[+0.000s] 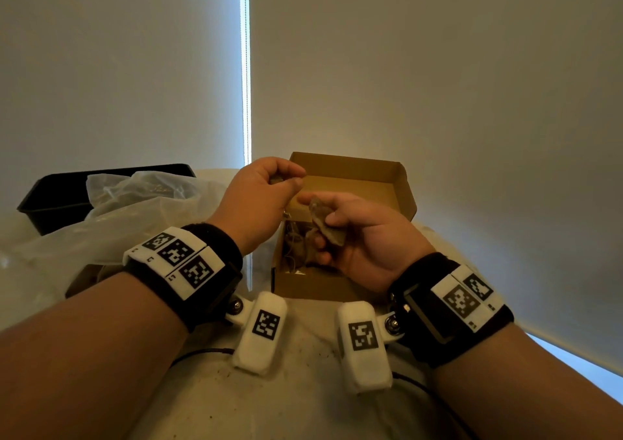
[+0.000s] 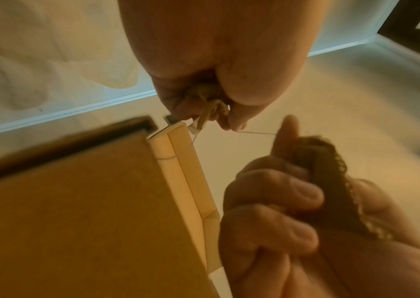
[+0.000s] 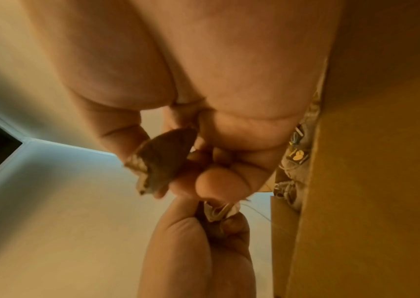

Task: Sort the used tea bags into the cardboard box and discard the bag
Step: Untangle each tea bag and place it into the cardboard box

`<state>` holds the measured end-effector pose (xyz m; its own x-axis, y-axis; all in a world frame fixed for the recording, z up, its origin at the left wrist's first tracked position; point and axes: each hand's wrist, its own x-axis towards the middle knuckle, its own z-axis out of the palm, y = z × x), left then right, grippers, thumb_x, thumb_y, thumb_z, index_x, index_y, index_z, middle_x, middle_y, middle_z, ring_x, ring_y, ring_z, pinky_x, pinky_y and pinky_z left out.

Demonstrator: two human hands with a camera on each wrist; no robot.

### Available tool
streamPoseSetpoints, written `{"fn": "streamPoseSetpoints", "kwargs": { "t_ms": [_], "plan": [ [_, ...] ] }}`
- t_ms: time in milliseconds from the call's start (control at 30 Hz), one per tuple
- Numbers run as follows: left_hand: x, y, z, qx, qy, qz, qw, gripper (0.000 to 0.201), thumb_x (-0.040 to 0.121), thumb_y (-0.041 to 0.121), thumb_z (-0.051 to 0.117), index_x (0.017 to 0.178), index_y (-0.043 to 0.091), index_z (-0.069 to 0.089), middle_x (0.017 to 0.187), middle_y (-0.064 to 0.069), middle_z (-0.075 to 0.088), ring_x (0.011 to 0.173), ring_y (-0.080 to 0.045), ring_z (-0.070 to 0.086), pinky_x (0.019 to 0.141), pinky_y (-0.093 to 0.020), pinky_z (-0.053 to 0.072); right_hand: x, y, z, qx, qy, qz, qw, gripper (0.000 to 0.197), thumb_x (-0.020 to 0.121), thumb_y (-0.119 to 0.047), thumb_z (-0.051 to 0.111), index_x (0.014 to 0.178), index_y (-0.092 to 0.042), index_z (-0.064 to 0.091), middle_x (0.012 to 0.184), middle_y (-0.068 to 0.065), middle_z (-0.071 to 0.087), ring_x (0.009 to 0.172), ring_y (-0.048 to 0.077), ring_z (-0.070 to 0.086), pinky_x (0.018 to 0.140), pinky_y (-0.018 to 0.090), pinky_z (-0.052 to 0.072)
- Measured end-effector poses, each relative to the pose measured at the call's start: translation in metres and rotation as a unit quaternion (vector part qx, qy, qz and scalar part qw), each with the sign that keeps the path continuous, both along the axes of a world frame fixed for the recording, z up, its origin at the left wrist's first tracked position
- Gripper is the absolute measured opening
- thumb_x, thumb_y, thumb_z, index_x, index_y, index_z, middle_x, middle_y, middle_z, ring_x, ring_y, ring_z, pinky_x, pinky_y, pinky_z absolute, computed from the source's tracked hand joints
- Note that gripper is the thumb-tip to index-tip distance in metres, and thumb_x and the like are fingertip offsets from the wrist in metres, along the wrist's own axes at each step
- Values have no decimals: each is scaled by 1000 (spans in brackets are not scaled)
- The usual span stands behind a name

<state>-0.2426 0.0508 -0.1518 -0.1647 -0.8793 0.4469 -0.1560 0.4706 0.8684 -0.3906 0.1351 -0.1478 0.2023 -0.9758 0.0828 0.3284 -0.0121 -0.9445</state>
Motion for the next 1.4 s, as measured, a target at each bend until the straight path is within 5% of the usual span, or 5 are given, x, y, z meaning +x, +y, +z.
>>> {"fn": "streamPoseSetpoints", "kwargs": {
  "t_ms": [233,500,867,1100,1400],
  "plan": [
    [1,-5,-5,9,-42,0,999,11,98,20,60,100,26,70,87,6,64,77,-7,59,67,-23,48,-9,-14,2,-97,-94,-141,981,45,96,3,38,122,-22,64,90,6,59,68,18,55,55,31,44],
    [1,-3,-1,-21,-227,-21,973,16,98,25,61,110,23,72,99,10,66,89,-2,59,71,-16,44,-15,-19,-3,-87,-49,-278,956,42,96,-2,47,118,-29,69,97,1,65,76,13,60,58,29,48],
    [3,1,8,-3,-274,-65,960,12,95,18,65,100,21,75,90,17,67,86,-2,63,68,-15,45,-14,-18,-4,-47,0,-356,933,30,99,-16,54,119,-32,70,106,-1,68,87,17,65,54,25,50],
    [1,11,16,23,-164,-105,981,7,93,24,67,97,26,73,85,10,68,78,-6,62,67,-21,47,-17,-17,-9,-38,142,-333,932,15,93,-17,65,103,-26,72,95,2,75,83,21,71,64,31,58],
    [-4,11,12,43,-83,-89,992,6,90,24,71,93,21,67,75,4,60,70,-14,56,70,-34,53,-10,-11,-7,-40,170,-281,943,9,92,-22,67,97,-18,74,83,3,76,52,6,63,46,21,47]
  ]
}}
